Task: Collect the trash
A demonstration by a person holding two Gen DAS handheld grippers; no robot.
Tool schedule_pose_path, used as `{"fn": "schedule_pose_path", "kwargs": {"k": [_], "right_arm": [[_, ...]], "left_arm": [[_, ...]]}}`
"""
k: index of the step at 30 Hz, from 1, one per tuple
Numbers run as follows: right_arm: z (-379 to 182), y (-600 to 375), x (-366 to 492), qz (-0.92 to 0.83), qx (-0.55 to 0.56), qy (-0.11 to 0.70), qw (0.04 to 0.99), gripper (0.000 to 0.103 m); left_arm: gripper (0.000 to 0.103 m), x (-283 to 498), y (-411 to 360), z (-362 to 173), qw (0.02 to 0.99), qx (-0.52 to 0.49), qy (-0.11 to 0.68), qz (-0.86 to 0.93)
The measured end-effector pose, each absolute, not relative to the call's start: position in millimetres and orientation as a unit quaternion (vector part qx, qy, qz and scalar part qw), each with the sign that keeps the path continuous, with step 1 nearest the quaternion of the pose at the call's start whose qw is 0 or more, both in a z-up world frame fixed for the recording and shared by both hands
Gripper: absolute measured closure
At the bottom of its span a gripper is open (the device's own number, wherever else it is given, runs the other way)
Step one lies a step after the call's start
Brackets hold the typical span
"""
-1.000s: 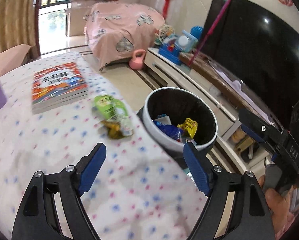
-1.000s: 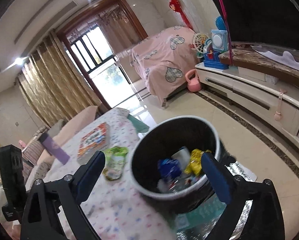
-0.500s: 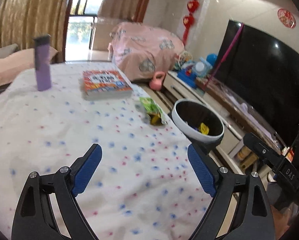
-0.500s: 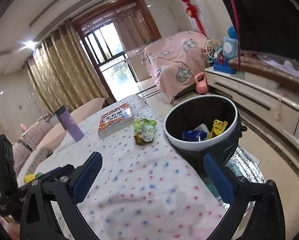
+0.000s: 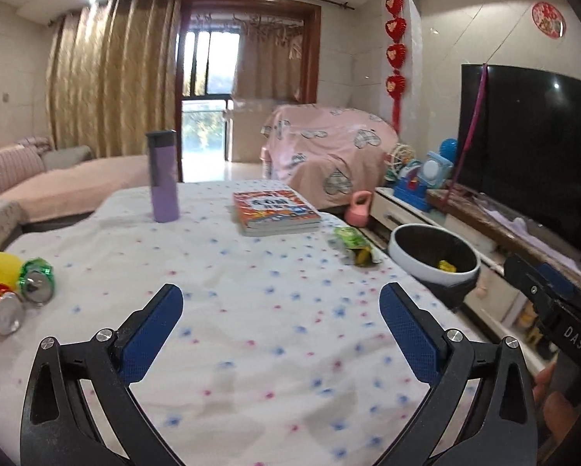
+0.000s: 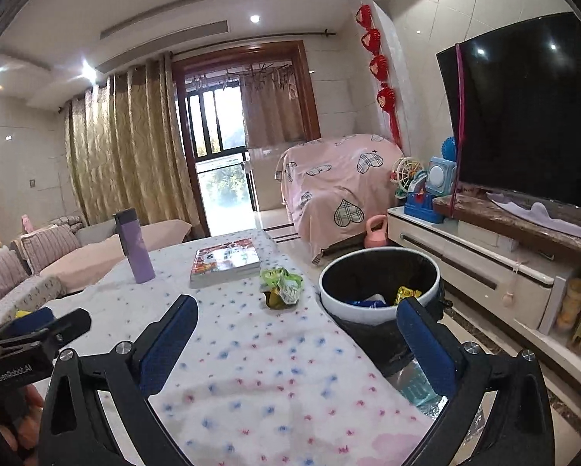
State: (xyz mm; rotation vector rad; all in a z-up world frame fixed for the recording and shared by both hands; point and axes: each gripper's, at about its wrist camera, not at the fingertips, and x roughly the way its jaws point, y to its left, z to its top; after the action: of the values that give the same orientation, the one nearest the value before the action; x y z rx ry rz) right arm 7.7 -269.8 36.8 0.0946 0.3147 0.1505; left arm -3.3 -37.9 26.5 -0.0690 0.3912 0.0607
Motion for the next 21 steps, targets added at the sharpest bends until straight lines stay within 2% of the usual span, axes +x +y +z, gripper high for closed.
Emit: {"fn": "schedule_pose_path", "kwargs": {"k": [21], "right_arm": [[23, -267, -6, 0.077, 0.036, 0.151, 0.985, 0.0]], "left_arm": [[0.0, -20, -37, 22, 0.983, -0.018, 0.178, 0.047]]}}
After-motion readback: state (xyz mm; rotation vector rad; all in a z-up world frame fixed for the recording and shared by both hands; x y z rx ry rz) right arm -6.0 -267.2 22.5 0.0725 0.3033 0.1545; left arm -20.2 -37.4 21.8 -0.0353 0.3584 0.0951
